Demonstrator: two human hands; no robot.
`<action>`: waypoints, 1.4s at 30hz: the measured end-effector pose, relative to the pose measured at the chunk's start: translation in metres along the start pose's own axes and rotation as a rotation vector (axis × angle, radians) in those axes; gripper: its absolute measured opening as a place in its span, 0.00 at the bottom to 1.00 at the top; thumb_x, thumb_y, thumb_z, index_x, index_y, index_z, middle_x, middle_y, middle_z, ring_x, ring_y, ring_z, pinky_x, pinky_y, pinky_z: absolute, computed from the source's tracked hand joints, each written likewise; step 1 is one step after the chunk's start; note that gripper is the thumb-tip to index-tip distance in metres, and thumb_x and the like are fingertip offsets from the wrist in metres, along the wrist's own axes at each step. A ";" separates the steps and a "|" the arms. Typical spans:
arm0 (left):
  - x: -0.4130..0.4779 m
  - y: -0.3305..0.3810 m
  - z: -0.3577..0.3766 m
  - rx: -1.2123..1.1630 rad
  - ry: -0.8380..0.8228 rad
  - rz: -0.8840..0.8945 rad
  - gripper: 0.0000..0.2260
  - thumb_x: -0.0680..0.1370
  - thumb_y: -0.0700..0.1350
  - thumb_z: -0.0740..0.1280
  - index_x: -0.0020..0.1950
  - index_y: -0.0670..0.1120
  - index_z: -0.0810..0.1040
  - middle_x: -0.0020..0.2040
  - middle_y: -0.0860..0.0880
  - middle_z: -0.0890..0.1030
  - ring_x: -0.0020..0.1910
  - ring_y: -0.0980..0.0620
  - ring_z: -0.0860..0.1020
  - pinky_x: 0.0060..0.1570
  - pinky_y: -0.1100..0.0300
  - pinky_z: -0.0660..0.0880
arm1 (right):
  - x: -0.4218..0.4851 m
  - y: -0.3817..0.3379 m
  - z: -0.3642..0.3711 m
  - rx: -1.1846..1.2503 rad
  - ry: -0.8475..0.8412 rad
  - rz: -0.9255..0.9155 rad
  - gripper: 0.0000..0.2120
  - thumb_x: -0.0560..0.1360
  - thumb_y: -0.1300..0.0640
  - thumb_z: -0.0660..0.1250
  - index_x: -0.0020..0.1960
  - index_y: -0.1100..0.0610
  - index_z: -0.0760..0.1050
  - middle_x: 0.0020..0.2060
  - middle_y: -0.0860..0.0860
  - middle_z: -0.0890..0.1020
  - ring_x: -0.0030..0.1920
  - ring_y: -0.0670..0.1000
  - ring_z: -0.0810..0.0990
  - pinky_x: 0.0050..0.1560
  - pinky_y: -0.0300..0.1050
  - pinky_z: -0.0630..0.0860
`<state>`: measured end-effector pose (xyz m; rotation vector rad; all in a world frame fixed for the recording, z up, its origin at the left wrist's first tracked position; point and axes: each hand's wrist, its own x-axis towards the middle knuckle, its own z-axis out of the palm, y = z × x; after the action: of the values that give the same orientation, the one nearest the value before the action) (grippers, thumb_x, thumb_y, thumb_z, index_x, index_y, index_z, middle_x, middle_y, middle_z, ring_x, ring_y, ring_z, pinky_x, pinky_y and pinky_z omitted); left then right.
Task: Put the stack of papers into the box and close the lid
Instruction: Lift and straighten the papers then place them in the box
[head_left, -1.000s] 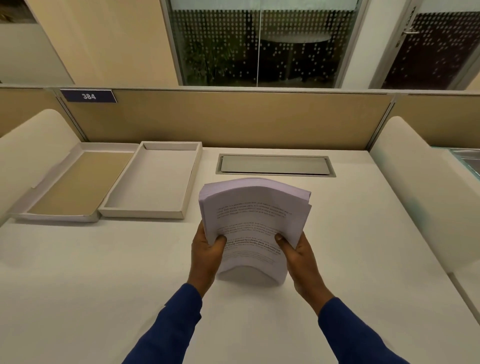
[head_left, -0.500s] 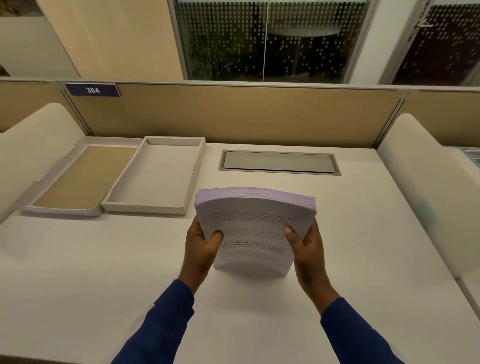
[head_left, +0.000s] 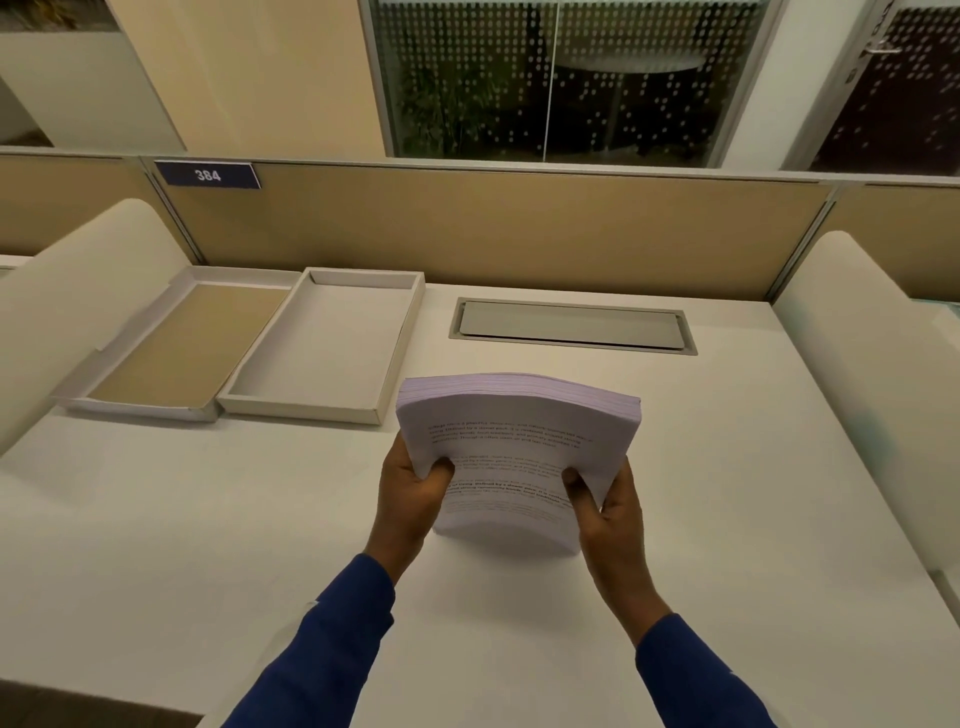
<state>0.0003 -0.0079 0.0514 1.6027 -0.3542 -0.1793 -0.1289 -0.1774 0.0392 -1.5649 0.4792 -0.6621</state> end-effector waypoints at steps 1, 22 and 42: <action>-0.001 -0.002 -0.001 0.006 -0.011 -0.005 0.19 0.75 0.42 0.66 0.57 0.66 0.78 0.50 0.55 0.84 0.55 0.48 0.83 0.49 0.52 0.84 | 0.000 0.002 -0.002 -0.011 -0.010 0.007 0.20 0.77 0.50 0.67 0.65 0.33 0.70 0.55 0.37 0.81 0.58 0.43 0.81 0.46 0.34 0.82; 0.024 0.013 -0.027 -0.113 -0.212 0.082 0.19 0.76 0.55 0.67 0.66 0.55 0.74 0.55 0.57 0.82 0.57 0.53 0.82 0.46 0.66 0.80 | 0.015 -0.041 0.018 0.027 0.150 -0.033 0.13 0.76 0.40 0.66 0.60 0.35 0.75 0.52 0.41 0.83 0.53 0.44 0.83 0.48 0.38 0.82; 0.040 0.064 -0.011 -0.133 -0.023 0.118 0.21 0.74 0.73 0.62 0.51 0.58 0.80 0.45 0.54 0.84 0.46 0.53 0.83 0.38 0.64 0.79 | 0.045 -0.081 0.019 -0.005 0.200 -0.084 0.32 0.71 0.25 0.62 0.60 0.50 0.75 0.50 0.41 0.82 0.47 0.42 0.83 0.37 0.35 0.79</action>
<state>0.0339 -0.0132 0.1196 1.4455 -0.4441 -0.1285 -0.0890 -0.1844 0.1252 -1.5377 0.5663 -0.8876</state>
